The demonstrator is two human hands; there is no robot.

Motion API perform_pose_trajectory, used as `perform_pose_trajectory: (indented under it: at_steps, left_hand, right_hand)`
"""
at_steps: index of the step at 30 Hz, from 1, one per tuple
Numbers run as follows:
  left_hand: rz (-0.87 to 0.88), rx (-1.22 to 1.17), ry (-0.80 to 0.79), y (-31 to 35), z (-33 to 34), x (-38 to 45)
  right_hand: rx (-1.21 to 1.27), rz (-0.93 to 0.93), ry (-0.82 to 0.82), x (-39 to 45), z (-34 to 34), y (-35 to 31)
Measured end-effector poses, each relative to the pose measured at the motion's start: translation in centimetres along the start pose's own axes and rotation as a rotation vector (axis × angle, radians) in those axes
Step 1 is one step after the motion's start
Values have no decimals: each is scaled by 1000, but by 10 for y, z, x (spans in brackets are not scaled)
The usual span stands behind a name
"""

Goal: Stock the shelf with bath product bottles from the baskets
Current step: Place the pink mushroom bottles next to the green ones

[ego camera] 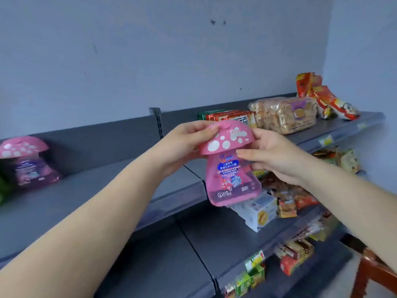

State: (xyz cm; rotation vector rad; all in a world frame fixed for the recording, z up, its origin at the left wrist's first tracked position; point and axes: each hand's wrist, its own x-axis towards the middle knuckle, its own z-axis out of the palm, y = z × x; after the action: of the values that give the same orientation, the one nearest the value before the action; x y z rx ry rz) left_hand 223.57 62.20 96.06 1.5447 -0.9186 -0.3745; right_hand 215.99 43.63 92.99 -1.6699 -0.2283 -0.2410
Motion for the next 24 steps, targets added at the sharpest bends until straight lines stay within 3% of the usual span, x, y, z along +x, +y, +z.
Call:
perform_pose_trajectory:
  at_steps: [13, 24]
  left_hand:
    - [51, -51, 362, 3, -138, -140]
    - [-75, 4, 562, -32, -223, -223]
  right_hand:
    - [189, -81, -194, 80, 171, -34]
    - [220, -45, -305, 140, 293, -13]
